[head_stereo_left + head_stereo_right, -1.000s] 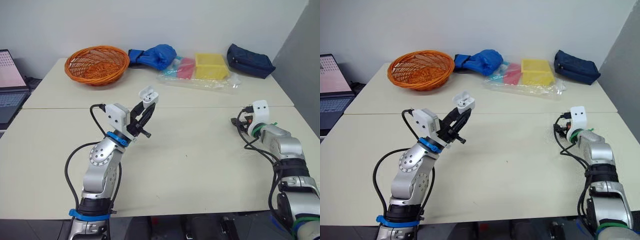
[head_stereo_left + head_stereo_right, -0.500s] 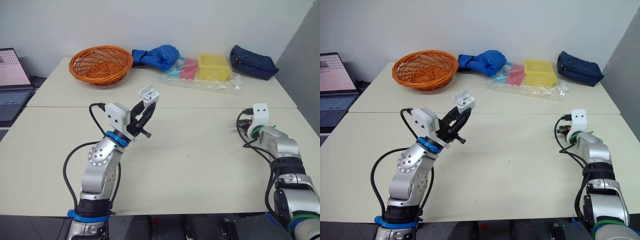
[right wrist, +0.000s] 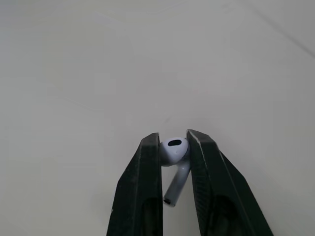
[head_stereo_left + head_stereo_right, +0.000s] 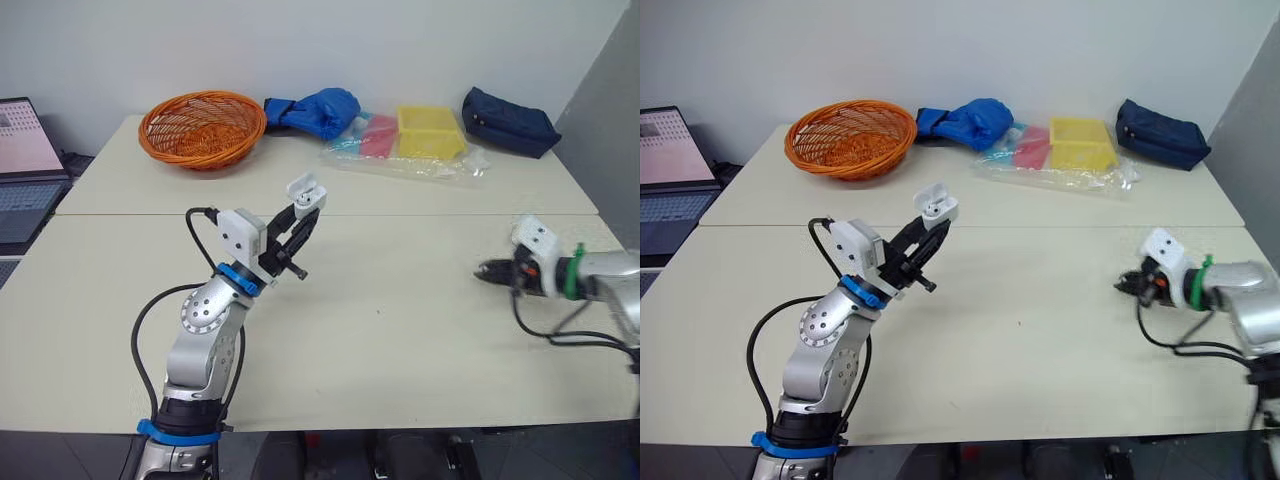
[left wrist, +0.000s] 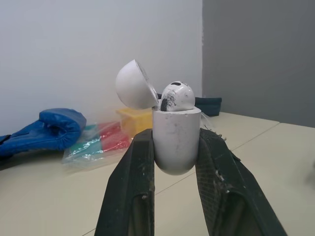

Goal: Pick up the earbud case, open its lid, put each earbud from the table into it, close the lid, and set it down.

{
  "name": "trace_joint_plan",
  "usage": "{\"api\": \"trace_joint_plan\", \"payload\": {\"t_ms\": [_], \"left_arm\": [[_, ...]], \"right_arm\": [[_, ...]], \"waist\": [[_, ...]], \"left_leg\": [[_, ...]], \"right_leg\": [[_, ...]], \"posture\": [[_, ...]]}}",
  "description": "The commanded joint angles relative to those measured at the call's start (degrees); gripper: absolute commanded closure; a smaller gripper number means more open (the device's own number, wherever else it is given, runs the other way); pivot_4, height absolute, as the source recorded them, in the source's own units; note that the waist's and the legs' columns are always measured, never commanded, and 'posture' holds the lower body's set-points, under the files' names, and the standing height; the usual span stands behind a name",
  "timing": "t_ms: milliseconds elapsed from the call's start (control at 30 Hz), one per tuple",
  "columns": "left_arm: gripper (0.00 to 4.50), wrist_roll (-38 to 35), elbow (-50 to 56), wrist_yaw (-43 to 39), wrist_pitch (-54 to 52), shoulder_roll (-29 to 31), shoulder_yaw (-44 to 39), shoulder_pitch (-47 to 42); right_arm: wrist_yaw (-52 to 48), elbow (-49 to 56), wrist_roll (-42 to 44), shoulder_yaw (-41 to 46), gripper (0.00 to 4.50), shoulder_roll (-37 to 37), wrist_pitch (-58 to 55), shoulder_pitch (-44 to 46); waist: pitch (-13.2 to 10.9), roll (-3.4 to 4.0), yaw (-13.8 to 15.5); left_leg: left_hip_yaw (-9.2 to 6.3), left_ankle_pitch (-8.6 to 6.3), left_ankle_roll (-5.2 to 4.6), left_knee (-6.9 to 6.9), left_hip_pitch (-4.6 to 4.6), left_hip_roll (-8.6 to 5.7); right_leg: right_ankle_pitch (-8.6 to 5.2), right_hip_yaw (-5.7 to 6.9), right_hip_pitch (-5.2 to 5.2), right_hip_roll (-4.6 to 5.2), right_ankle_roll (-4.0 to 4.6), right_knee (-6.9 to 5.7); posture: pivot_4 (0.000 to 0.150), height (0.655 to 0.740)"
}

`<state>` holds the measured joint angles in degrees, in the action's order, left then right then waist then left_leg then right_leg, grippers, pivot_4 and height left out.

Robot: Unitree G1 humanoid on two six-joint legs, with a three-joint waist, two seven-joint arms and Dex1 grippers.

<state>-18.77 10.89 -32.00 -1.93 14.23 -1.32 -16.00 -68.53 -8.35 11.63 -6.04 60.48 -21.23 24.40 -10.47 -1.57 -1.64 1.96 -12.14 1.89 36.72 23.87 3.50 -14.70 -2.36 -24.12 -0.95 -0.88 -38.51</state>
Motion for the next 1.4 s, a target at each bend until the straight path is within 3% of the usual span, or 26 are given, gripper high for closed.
{"api": "trace_joint_plan", "payload": {"t_ms": [33,267,500,733,767,900,1400], "left_arm": [[3.72,0.34,0.07,-0.17,2.72,-0.55,0.32,-0.23],[3.72,1.26,-0.08,0.56,3.87,-1.99,1.52,0.75],[3.72,1.26,0.57,1.03,3.63,-2.8,1.68,1.11],[3.72,1.01,1.05,1.13,3.24,-2.19,1.56,1.44],[3.72,0.97,1.11,1.15,3.18,-2.14,1.57,1.45],[3.72,0.83,1.23,1.19,3.04,-2.02,1.61,1.51],[3.72,0.6,0.94,1.21,2.79,-2.27,2.08,1.41]], "right_arm": [[-10.5,-3.22,-6.55,-3.59,4.1,7.92,13.8,-1.87],[-16.97,-14.01,-15.78,-8.41,4.1,12.54,24.6,0.53],[-12.77,-23.18,-22.44,-9.83,4.1,9.28,30.42,4.6],[-12.19,-24.93,-22.16,-8.42,4.1,6.91,27.82,4.66],[-12.0,-25.37,-22.23,-8.29,3.36,6.9,28.03,4.43],[-11.74,-25.73,-22.66,-7.84,2.01,7.26,28.67,3.49],[-11.12,-26.83,-23.87,-6.58,2.01,8.84,27.57,1.32]], "waist": [[0.0,0.0,0.0],[-0.01,0.0,-0.44],[-0.01,0.0,-0.3],[-0.01,-0.02,-0.29],[-0.01,-0.03,-0.29],[-0.01,-0.03,-0.2],[-0.01,-0.04,0.05]], "left_leg": [[0.01,0.0,0.0,0.01,-0.01,-0.01],[0.28,0.0,0.0,0.16,-0.17,-0.02],[0.29,0.0,0.0,0.19,-0.21,-0.02],[0.3,0.01,0.0,0.22,-0.31,-0.02],[0.32,0.01,0.0,0.23,-0.35,-0.02],[0.32,0.01,0.01,0.25,-0.44,-0.03],[0.25,0.0,0.01,0.2,-0.88,-0.05]], "right_leg": [[0.0,0.01,0.0,0.02,0.0,-0.01],[0.05,-0.18,-0.02,0.02,-0.05,-0.2],[0.04,-0.18,0.0,0.02,-0.04,-0.26],[0.06,-0.21,0.09,0.02,-0.06,-0.27],[0.07,-0.23,0.12,0.02,-0.07,-0.28],[0.07,-0.23,0.17,0.04,-0.07,-0.35],[-0.02,-0.16,0.71,0.06,0.06,-0.26]], "posture": [[0.15,0.74],[0.15,0.74],[0.15,0.74],[0.15,0.74],[0.15,0.74],[0.15,0.74],[0.15,0.74]]}}
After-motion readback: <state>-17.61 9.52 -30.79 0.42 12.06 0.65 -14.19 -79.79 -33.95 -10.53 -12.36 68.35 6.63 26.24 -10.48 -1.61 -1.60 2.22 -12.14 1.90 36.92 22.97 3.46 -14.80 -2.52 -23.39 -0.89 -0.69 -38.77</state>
